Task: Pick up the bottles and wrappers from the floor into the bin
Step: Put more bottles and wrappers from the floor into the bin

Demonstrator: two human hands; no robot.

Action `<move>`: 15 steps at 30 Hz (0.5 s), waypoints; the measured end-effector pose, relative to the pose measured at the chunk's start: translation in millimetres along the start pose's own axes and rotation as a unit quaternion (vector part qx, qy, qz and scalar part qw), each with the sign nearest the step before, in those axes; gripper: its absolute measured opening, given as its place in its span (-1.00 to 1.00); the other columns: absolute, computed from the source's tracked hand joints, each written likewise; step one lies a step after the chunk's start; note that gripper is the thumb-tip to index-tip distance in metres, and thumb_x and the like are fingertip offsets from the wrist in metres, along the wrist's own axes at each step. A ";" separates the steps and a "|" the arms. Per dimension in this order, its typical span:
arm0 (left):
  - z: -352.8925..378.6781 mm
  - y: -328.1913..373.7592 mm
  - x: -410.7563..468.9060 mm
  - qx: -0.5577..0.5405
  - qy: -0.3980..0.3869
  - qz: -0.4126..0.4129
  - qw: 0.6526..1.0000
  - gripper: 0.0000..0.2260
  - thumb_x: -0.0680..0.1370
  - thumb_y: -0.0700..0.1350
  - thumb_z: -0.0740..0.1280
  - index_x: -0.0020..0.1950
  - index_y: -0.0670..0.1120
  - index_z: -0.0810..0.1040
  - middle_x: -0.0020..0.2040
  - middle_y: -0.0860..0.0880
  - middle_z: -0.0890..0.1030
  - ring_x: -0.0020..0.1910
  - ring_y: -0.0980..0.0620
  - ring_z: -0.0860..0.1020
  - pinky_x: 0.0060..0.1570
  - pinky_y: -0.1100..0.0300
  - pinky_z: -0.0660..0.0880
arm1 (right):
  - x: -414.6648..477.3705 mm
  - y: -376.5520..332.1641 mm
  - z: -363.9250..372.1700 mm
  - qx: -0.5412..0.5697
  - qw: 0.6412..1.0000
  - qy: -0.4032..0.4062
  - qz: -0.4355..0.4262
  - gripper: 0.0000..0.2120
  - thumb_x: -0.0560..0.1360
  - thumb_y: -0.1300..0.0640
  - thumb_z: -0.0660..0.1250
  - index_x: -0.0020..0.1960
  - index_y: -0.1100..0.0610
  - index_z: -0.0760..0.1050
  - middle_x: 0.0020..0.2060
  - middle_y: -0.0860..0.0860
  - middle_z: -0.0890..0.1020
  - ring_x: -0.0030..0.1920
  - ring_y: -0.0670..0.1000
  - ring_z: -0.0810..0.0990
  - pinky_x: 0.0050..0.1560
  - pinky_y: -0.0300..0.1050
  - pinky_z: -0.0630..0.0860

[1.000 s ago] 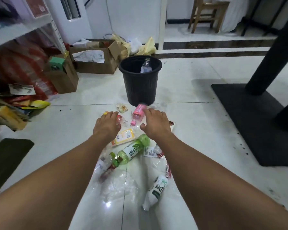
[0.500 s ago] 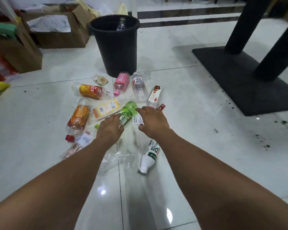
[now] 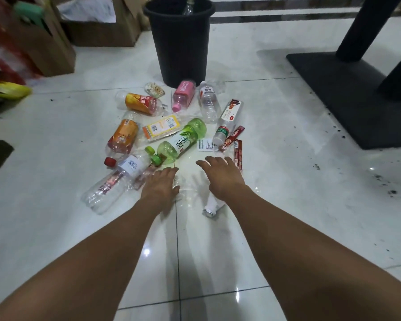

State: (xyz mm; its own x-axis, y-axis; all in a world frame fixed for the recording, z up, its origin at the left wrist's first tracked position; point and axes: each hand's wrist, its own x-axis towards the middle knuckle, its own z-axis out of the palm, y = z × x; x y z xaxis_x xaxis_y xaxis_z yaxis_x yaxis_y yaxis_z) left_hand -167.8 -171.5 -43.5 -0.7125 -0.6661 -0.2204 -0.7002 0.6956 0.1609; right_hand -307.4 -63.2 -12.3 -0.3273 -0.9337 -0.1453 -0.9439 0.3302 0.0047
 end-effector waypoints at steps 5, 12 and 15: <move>5.6 -2.8 0.9 0.025 -0.025 0.014 0.999 -0.43 0.58 0.03 0.25 0.53 0.00 0.10 0.52 -0.03 0.20 0.48 -0.09 0.19 0.46 -0.05 0.15 | -7.8 19.4 6.7 -0.041 0.999 -0.024 -0.022 -0.29 0.49 0.31 0.30 0.54 -0.02 0.10 0.49 0.05 0.22 0.49 0.09 0.20 0.50 0.05 -0.01; 19.3 -11.0 -2.5 0.039 -0.074 -0.013 0.996 -0.29 0.53 0.07 0.34 0.55 0.08 0.00 0.57 0.02 0.05 0.53 -0.06 0.06 0.48 -0.05 0.03 | -11.4 20.7 19.8 -0.075 0.992 -0.073 -0.070 -0.34 0.53 0.26 0.28 0.53 -0.03 0.12 0.50 0.02 0.20 0.54 0.06 0.05 0.52 0.06 -0.10; 26.7 -13.9 -2.7 0.031 -0.083 -0.013 0.996 -0.27 0.52 0.07 0.35 0.56 0.10 -0.01 0.57 0.04 0.03 0.53 -0.05 0.06 0.46 -0.03 0.10 | -12.3 20.8 24.2 -0.082 0.990 -0.086 -0.076 -0.37 0.52 0.22 0.30 0.52 0.00 0.16 0.48 0.04 0.24 0.54 0.06 0.05 0.52 0.06 -0.11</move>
State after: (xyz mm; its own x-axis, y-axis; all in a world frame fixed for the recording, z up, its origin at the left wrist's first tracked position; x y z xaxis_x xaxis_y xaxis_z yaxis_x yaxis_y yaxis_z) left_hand -154.8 -172.2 -70.8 -0.6734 -0.6334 -0.3811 -0.7099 0.6980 0.0942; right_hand -321.9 -41.5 -34.3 -0.1814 -0.9291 -0.3222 -0.9808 0.1473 0.1275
